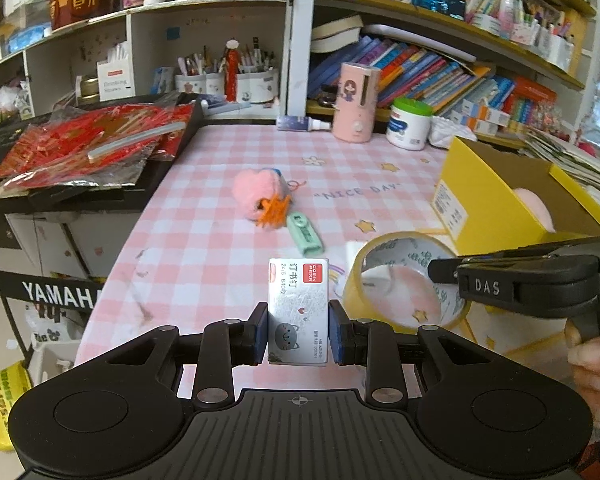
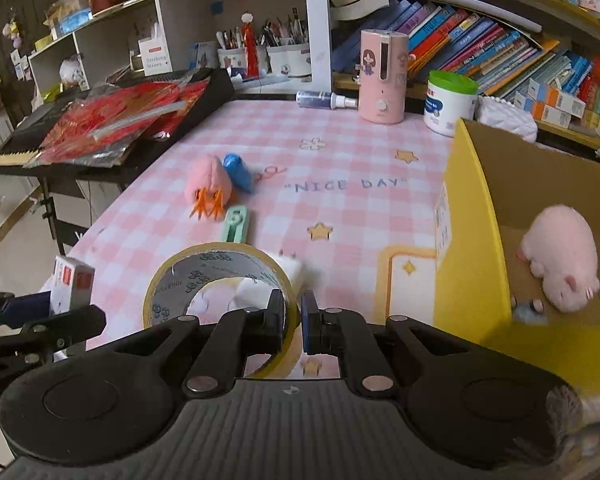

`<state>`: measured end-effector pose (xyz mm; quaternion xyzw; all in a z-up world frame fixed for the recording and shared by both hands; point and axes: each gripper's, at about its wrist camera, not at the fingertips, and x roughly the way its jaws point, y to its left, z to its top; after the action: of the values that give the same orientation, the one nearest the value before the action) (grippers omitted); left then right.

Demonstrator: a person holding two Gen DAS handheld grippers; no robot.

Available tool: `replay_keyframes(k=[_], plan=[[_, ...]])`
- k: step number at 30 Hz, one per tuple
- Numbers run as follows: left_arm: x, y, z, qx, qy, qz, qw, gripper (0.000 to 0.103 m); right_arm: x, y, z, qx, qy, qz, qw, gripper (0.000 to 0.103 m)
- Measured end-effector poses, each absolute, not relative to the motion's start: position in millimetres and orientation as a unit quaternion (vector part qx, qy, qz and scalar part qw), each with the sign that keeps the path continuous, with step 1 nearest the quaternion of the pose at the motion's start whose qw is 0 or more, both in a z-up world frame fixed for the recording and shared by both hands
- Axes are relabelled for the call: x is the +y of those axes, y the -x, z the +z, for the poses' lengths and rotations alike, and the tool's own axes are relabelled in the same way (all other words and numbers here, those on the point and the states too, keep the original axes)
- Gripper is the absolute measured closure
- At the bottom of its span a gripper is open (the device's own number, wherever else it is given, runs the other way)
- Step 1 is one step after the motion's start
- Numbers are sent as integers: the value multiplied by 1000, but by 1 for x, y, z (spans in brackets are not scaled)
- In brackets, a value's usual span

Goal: Organize objects
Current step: 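Lift the tape roll with the right tool while the left tool holds the white box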

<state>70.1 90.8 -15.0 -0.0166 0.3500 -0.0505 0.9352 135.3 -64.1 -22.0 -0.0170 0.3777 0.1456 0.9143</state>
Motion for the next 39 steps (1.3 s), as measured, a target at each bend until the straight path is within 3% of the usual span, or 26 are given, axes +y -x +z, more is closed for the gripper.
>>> replay_keyframes(k=[22, 39], plan=[[51, 8, -21, 355, -28, -155, 921, 75, -111, -10, -36, 400, -29, 54, 915, 94], [-6, 21, -22, 346, -63, -255, 900, 75, -173, 46, -35, 399, -75, -61, 912, 94]])
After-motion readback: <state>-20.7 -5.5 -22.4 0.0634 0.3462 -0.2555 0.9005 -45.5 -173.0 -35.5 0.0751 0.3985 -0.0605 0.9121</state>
